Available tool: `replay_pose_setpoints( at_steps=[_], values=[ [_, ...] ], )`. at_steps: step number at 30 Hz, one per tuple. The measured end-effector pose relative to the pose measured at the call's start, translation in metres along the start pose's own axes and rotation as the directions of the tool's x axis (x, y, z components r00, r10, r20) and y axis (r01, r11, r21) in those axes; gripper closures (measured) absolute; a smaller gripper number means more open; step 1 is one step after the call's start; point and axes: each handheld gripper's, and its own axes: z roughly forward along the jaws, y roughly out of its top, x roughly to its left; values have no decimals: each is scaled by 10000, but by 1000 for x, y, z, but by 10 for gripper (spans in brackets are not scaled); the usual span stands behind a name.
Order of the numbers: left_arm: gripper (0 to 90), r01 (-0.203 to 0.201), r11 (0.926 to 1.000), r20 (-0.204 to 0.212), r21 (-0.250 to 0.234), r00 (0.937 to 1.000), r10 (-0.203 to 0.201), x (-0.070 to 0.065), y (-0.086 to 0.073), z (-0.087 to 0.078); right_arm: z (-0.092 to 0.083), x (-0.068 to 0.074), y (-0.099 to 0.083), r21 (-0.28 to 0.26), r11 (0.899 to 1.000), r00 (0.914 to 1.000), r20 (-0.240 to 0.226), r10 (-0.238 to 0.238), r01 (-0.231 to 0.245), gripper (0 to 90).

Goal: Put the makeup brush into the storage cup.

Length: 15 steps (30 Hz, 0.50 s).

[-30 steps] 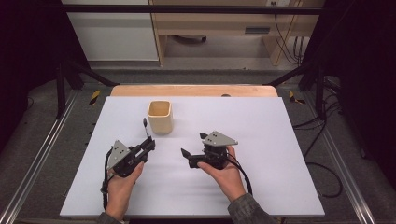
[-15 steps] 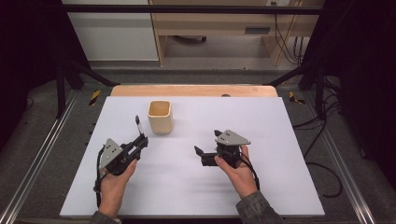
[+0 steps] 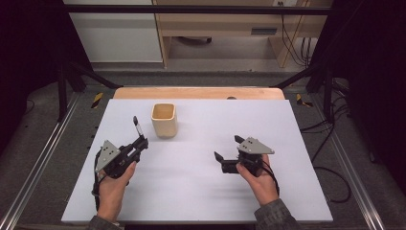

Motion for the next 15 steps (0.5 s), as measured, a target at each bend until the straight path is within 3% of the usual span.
replay_pose_setpoints(
  at_steps=[7,12,15],
  values=[
    [790,-442,9986,63,292,9990,440,-5,8,12,-25,-22,-5,-639,9978,9976,660,190,-148,63],
    [790,-657,9970,236,407,9976,648,-5,23,24,-39,-33,-14,-701,9975,9961,856,194,-134,58],
    [790,-496,9983,321,290,9983,487,-4,33,29,-45,-35,-19,-689,9976,9953,959,154,-88,58]
  ],
)
